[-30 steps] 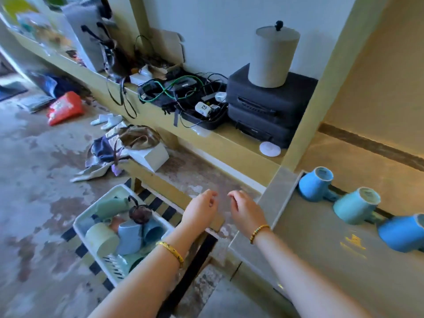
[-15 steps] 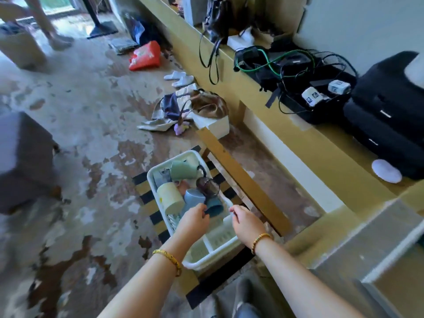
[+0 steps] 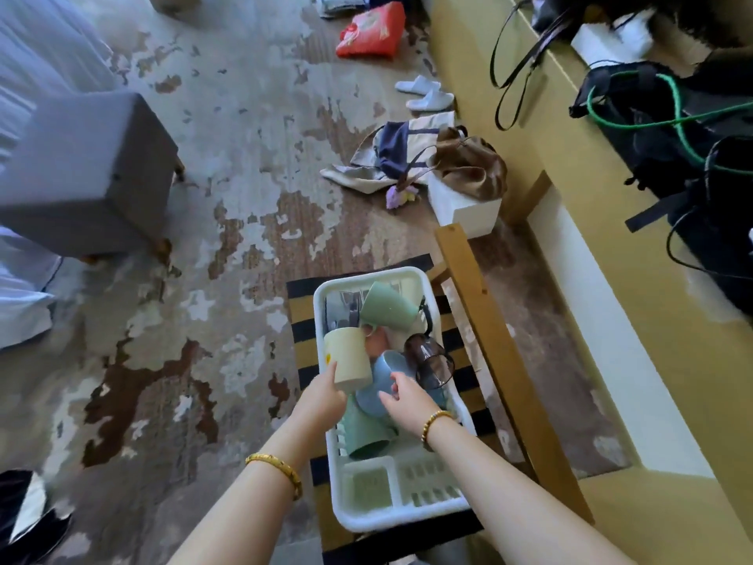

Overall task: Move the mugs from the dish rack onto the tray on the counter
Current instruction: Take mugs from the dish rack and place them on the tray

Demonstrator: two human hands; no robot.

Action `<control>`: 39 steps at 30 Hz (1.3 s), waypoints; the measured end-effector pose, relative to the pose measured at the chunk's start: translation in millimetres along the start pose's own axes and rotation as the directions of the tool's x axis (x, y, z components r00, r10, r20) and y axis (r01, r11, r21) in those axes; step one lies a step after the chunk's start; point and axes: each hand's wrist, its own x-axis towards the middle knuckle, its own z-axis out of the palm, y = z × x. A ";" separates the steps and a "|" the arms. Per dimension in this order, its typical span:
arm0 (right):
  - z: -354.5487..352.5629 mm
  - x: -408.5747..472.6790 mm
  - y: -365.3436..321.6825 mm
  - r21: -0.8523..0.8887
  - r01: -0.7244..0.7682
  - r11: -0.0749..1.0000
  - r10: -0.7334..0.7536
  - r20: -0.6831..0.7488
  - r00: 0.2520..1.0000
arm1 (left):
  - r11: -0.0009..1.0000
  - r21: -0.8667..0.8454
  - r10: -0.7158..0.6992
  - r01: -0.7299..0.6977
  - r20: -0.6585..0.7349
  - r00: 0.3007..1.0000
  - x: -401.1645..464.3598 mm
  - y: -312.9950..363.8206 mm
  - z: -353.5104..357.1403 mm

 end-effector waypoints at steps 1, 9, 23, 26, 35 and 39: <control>0.9 12.6 -4.0 -0.041 0.002 0.999 -0.001 0.024 1.000 | 0.999 -0.035 -0.022 0.022 0.002 1.000 8.7 -3.0 -1.5; 10.4 84.0 -31.1 0.083 -0.023 0.996 0.016 0.082 0.996 | 0.944 -0.306 -0.113 0.120 0.040 0.993 53.2 -21.2 9.9; 40.9 110.2 -53.5 0.128 -0.250 0.960 0.258 -0.049 0.965 | 0.593 -0.765 -0.244 0.249 0.124 0.962 68.8 -18.1 18.0; 41.3 105.5 -51.5 0.074 -0.229 0.971 0.234 -0.074 0.969 | 0.499 -0.821 -0.297 0.276 0.138 0.945 62.5 -21.2 15.7; 37.4 86.1 -43.5 -0.074 -0.062 0.995 0.055 -0.083 0.995 | 0.257 -0.891 -0.389 0.374 0.258 0.884 40.6 -19.7 12.2; 29.3 77.8 -36.1 -0.078 -0.035 0.996 0.031 -0.053 0.998 | 0.290 -0.881 -0.340 0.375 0.272 0.900 35.2 -19.0 12.7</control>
